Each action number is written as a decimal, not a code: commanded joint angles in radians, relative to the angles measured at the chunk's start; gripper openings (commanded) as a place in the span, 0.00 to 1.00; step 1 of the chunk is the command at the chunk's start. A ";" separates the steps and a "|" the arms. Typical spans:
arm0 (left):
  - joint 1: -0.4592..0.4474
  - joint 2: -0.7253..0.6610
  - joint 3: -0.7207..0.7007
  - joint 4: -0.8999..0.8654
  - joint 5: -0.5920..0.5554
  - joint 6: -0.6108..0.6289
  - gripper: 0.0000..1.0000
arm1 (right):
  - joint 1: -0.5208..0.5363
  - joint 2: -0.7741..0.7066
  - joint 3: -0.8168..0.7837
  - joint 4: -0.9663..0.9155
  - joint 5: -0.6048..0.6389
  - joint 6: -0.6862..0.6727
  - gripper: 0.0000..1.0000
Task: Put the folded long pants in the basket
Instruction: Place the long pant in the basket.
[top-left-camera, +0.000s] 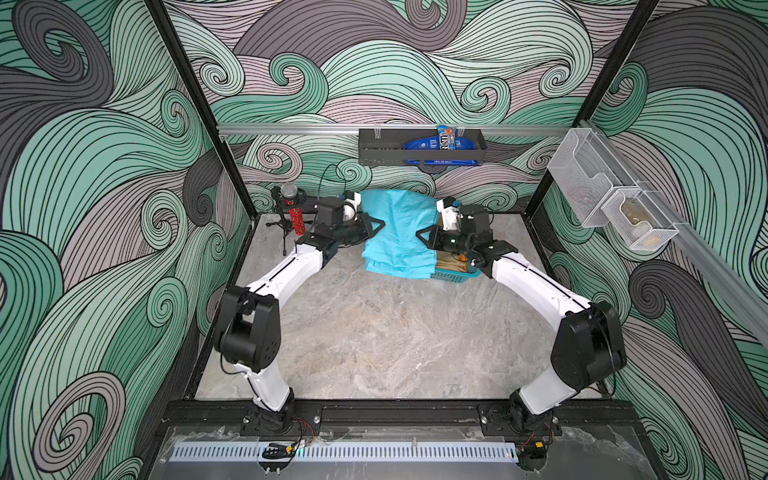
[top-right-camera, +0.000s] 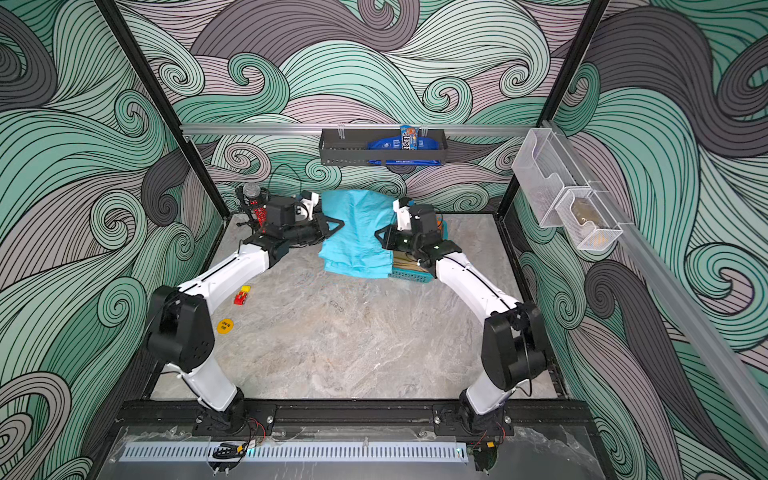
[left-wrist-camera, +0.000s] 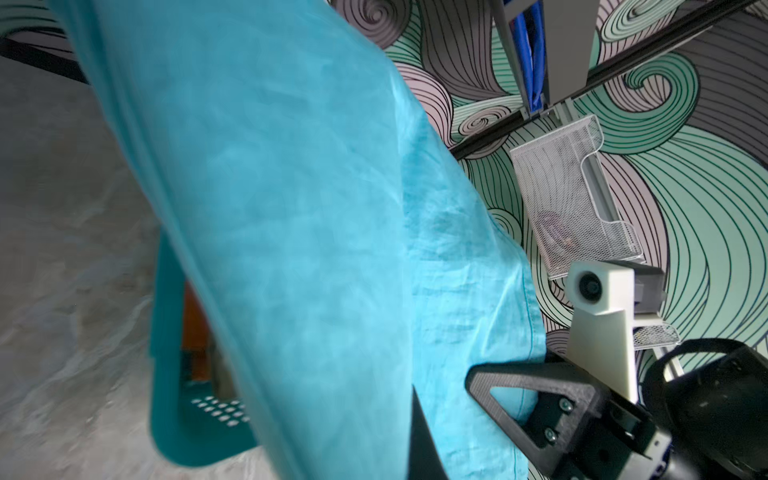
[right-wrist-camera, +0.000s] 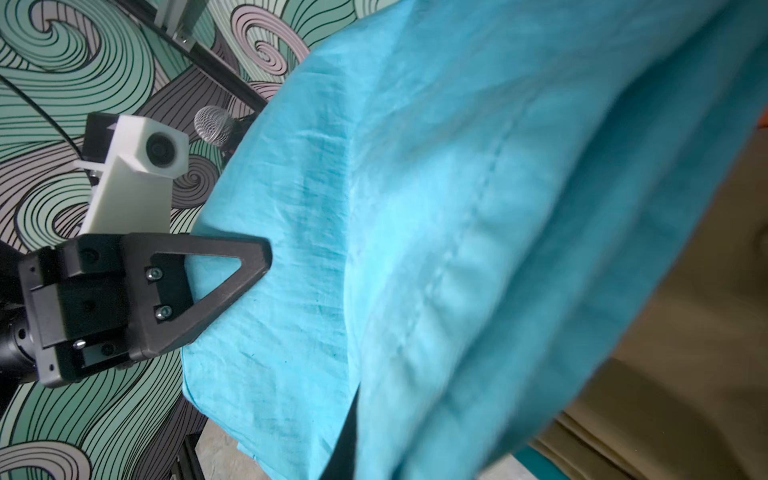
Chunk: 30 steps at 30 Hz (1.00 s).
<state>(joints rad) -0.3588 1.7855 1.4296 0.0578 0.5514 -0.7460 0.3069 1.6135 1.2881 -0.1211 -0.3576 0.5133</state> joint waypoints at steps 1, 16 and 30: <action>-0.060 0.094 0.135 0.069 0.016 -0.030 0.00 | -0.083 -0.024 -0.010 -0.015 -0.073 -0.049 0.00; -0.082 0.399 0.288 0.037 -0.095 -0.015 0.00 | -0.269 0.204 -0.075 -0.019 -0.029 -0.135 0.00; -0.068 0.643 0.431 -0.212 -0.184 0.178 0.00 | -0.276 0.324 -0.103 -0.019 0.206 -0.157 0.01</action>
<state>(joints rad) -0.4576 2.3550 1.8317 -0.0216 0.4637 -0.6426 0.0628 1.8832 1.2263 -0.0879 -0.3599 0.3840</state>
